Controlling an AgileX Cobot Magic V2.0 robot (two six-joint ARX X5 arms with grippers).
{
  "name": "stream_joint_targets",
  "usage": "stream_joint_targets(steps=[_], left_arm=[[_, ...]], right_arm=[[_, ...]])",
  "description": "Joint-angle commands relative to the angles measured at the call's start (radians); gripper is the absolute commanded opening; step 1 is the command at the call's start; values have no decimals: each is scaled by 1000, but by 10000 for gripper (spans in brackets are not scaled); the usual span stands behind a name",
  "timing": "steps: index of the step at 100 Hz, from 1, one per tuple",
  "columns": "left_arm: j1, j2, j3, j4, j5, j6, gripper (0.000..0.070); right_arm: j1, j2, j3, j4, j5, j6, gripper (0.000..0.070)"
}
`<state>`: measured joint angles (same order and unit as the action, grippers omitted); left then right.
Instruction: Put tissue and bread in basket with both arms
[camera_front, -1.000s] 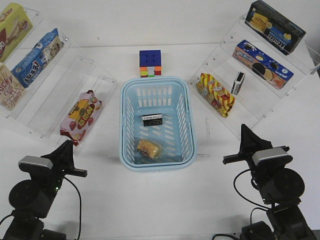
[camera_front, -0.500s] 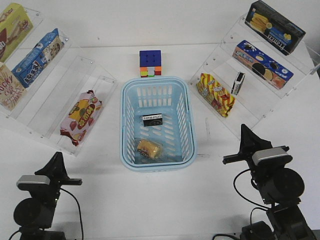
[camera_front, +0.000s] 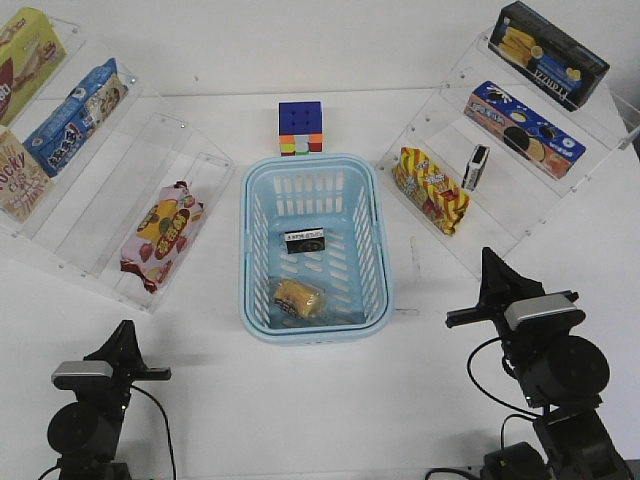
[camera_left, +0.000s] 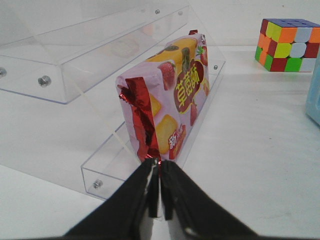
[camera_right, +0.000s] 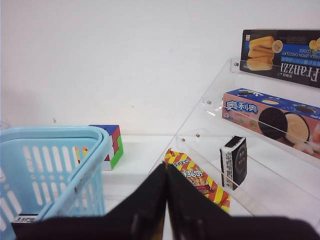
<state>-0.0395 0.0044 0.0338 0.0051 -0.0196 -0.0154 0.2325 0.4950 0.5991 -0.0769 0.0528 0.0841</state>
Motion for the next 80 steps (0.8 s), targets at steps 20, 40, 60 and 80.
stream_joint_targets(steps=[20, 40, 60, 80], left_arm=[[2, -1, -20, -4, 1, -4, 1], [2, -1, -20, -4, 1, -4, 1], [2, -1, -20, -4, 1, -4, 1], [2, -1, -20, -4, 1, -4, 1]], right_arm=[[2, 2, 8, 24, 0, 5, 0], [2, 2, 8, 24, 0, 5, 0], [2, 2, 8, 24, 0, 5, 0], [-6, -5, 7, 10, 7, -48, 0]])
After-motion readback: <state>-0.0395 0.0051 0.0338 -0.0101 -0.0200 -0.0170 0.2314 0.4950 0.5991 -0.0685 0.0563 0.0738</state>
